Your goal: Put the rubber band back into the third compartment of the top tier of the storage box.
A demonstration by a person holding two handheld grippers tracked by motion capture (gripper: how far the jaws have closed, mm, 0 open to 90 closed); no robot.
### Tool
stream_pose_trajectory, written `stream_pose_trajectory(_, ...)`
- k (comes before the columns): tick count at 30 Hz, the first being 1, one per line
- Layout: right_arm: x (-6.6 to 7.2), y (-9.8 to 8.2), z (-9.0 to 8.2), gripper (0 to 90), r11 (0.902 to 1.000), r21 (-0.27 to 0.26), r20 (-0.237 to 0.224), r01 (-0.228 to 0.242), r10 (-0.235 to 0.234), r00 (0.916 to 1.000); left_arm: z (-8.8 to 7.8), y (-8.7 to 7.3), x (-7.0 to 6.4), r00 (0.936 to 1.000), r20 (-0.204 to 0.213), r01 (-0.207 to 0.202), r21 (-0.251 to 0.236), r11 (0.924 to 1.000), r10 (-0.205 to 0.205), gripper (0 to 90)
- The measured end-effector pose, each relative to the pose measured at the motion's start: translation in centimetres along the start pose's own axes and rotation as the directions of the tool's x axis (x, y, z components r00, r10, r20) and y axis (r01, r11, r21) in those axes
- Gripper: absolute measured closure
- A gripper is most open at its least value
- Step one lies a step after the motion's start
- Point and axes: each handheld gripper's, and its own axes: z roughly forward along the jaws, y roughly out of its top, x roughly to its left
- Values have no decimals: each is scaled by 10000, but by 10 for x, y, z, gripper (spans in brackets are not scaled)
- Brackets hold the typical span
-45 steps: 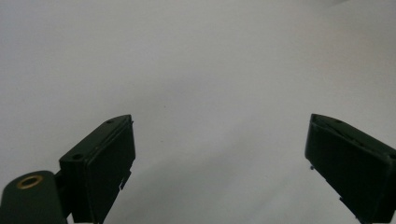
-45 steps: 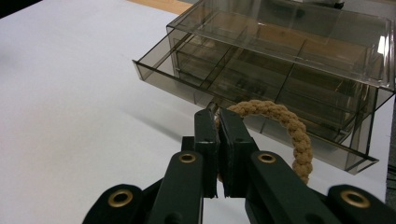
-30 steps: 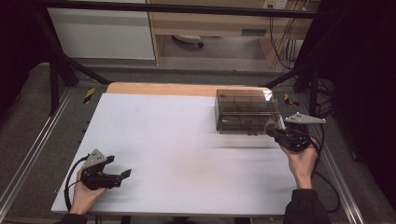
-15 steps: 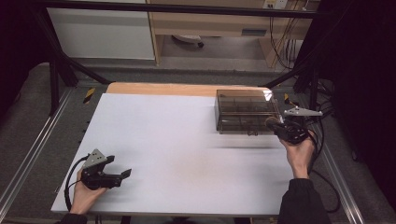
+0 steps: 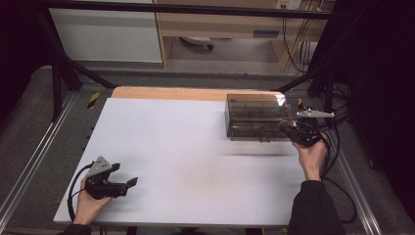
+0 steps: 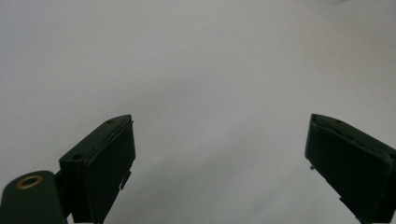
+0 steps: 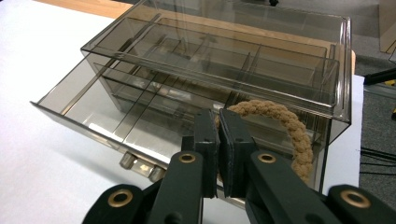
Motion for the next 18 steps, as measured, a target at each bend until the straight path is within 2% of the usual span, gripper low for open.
stream_pose_trajectory(11, -4, -4, 14, 870, 9995, 299, 30, -128, 128, 9999, 0, 0, 0, 10000, -7, 23, 1, 10000, -23, 79)
stream_pose_trajectory(18, -5, -7, 17, 869, 9990, 409, 60, -187, 185, 9998, 0, 0, 0, 10000, -3, 19, -12, 10000, -19, 79)
